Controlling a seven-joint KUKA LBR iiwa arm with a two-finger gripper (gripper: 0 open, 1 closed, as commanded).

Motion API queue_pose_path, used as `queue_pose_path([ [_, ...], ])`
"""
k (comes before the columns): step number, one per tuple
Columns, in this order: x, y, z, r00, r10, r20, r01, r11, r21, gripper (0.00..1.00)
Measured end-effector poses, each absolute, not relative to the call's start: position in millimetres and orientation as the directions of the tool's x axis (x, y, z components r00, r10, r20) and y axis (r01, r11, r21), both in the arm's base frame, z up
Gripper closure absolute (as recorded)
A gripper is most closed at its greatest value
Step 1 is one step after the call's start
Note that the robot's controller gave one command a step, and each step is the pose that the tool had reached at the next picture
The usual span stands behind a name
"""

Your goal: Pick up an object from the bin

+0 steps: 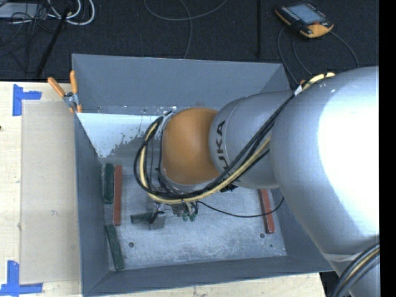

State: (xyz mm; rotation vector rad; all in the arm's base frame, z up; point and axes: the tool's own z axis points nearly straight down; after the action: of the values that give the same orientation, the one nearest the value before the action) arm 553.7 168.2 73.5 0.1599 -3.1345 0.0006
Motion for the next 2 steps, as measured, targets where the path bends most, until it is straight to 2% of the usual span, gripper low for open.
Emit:
queue_pose_path([
  [2,553.7,168.1,93.3,-0.995,-0.101,0.002,-0.101,0.995,0.000,1.00],
])
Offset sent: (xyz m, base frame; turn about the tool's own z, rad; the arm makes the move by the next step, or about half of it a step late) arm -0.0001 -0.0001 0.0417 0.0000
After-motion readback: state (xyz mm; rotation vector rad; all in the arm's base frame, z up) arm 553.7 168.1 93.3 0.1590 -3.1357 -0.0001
